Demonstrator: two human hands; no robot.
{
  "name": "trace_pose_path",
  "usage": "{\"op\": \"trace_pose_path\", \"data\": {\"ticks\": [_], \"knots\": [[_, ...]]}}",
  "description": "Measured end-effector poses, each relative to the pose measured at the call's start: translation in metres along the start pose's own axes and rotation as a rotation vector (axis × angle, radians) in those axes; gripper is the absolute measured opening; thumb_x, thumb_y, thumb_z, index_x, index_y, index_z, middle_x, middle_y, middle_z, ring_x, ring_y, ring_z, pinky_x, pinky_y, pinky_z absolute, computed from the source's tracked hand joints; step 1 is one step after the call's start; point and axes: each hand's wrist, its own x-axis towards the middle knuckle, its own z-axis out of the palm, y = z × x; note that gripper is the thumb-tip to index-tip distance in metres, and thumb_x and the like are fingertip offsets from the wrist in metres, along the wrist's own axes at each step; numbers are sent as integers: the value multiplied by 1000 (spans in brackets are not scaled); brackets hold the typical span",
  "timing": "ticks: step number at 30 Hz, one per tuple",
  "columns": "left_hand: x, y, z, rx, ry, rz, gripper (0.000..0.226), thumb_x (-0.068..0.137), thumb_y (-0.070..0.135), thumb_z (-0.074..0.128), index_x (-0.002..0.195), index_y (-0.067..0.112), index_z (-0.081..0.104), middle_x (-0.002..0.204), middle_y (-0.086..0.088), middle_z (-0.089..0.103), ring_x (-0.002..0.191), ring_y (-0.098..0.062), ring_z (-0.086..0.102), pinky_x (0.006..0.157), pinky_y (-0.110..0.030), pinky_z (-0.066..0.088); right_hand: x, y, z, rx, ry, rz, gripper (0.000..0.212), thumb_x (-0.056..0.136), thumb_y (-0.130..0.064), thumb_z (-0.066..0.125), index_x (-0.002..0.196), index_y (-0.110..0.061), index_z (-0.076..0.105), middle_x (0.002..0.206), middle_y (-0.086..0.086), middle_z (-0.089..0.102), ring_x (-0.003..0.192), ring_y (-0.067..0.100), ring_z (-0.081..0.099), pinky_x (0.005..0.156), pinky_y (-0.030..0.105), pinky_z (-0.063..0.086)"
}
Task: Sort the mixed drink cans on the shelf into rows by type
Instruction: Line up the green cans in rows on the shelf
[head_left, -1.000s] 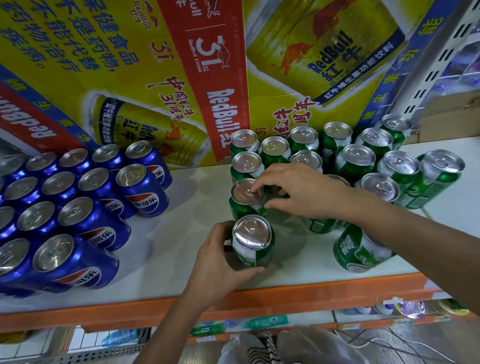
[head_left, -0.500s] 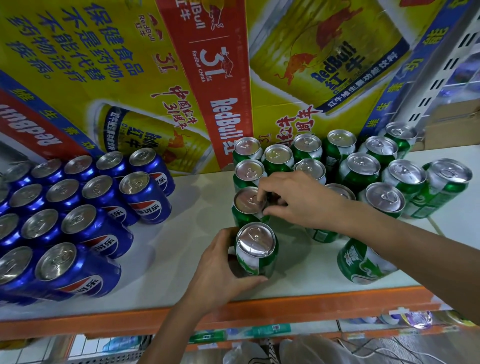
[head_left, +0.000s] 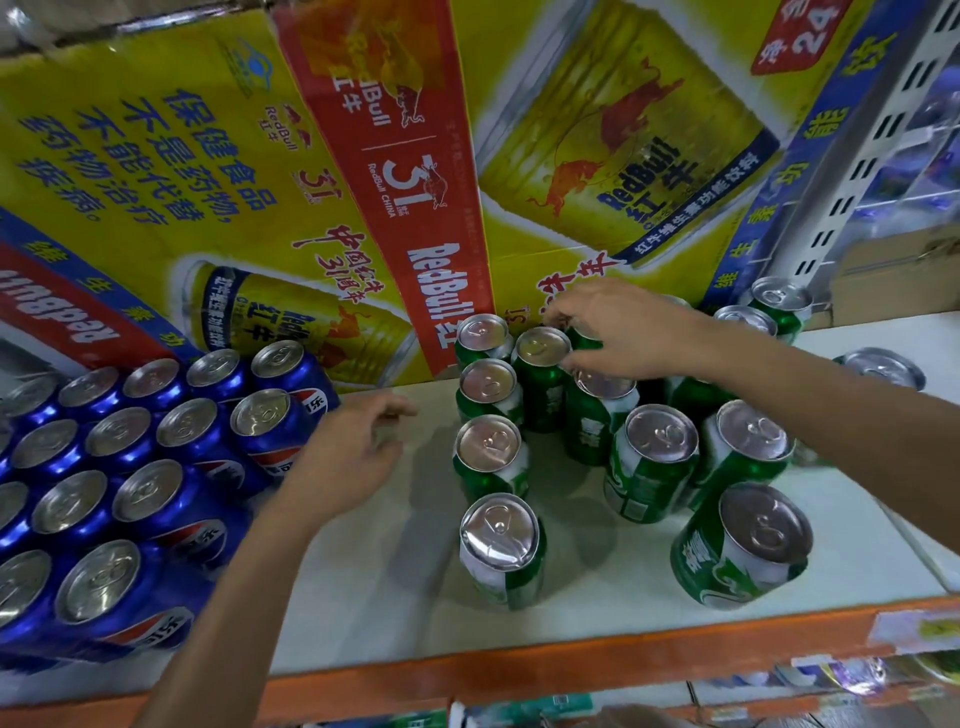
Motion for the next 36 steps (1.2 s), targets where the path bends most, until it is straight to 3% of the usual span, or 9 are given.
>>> {"op": "trace_pose_path", "data": {"ticks": [3, 5, 8, 11, 16, 20, 27, 36], "knots": [[31, 32, -3, 12, 168, 58, 28, 91, 7, 56, 117, 16, 61, 114, 5, 57, 109, -15, 55, 97, -34, 45, 18, 4, 2, -49, -126, -9, 70, 83, -44, 67, 142, -20, 37, 141, 6, 47, 128, 25, 42, 105, 38, 36], [50, 52, 2, 59, 205, 130, 28, 92, 8, 55, 118, 17, 62, 120, -1, 59, 110, -18, 54, 96, -32, 44, 27, 3, 4, -48, -193, -41, 76, 80, -44, 70, 144, -22, 35, 138, 6, 50, 124, 27, 47, 101, 41, 40], [75, 68, 14, 192, 194, 166, 32, 90, 8, 52, 119, 18, 63, 121, -3, 60, 110, -21, 53, 92, -29, 39, 37, -2, 6, -65, -194, -78, 59, 76, -33, 74, 128, -20, 49, 109, 3, 61, 100, 24, 57, 78, 34, 47], [91, 72, 26, 316, 168, 141, 33, 85, 8, 53, 115, 16, 64, 115, -3, 62, 106, -26, 55, 90, -39, 46, 39, -4, 2, -76, -140, -56, 36, 73, -32, 76, 97, -23, 50, 90, -1, 55, 89, 23, 55, 65, 30, 41], [101, 69, 29, 373, 133, 112, 24, 85, 18, 59, 108, 18, 68, 112, -1, 64, 100, -24, 59, 85, -40, 51, 43, -5, 6, -53, -105, 9, 35, 71, -32, 74, 95, -16, 54, 91, 3, 57, 86, 26, 57, 66, 36, 51], [102, 73, 26, 376, 133, 73, 27, 85, 39, 64, 101, 18, 69, 105, -1, 61, 97, -23, 58, 76, -34, 47, 47, -4, 3, -43, -121, 62, 40, 74, -37, 74, 99, -12, 58, 95, 7, 60, 87, 27, 58, 68, 38, 52], [103, 81, 24, 469, 144, 47, 24, 88, 26, 63, 109, 14, 67, 113, -7, 57, 104, -26, 53, 82, -34, 44, 50, -3, 2, -85, -115, 107, 41, 79, -36, 71, 110, -13, 57, 105, 7, 56, 90, 24, 52, 67, 31, 44], [105, 82, 22, 448, 112, 41, 26, 87, 25, 65, 111, 15, 67, 115, -8, 55, 107, -26, 52, 89, -36, 45, 50, -4, 7, -70, -51, 145, 32, 79, -28, 68, 104, -10, 60, 102, 9, 56, 91, 26, 54, 66, 30, 40]]}}
